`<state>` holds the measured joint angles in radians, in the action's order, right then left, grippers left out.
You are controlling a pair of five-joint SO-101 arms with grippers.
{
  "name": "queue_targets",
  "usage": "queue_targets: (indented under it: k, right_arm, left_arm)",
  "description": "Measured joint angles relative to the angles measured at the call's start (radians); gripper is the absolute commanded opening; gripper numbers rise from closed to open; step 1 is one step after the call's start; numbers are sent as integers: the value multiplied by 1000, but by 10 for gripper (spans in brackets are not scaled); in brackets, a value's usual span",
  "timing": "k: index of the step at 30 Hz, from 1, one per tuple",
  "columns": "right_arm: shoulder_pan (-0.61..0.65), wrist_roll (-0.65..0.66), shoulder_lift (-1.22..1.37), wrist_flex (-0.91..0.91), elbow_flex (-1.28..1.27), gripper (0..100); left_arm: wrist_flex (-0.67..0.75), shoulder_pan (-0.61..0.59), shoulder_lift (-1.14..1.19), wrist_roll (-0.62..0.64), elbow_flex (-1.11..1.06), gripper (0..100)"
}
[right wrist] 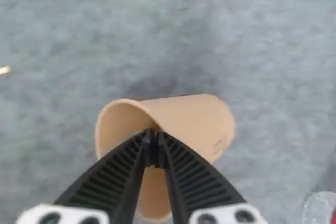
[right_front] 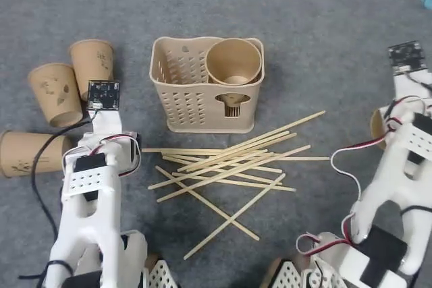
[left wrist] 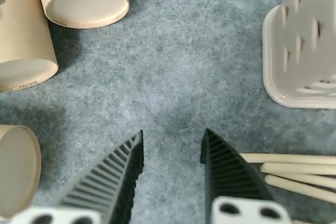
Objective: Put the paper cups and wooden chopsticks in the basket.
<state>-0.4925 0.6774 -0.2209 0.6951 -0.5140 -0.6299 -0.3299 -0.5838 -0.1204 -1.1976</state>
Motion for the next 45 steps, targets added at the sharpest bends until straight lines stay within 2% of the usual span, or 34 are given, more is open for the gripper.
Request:
queue_targets:
  k: [8,13,20,26,35,45]
  right_arm:
    - [-78,2,133,-130,11,16]
    - [-147,2,319,-138,161,16]
    - [-195,-3,443,43,451,28]
    - [-195,-138,480,163,644,184]
    - [-210,-186,480,301,733,187]
    - [-250,-313,512,315,733,187]
  left_arm:
    - [0,0,0,-37,0,174]
    - [0,0,0,-37,0,174]
    - [0,0,0,-37,0,174]
    - [0,0,0,-37,0,174]
    - [0,0,0,-37,0,174]
    - [0,0,0,-37,0,174]
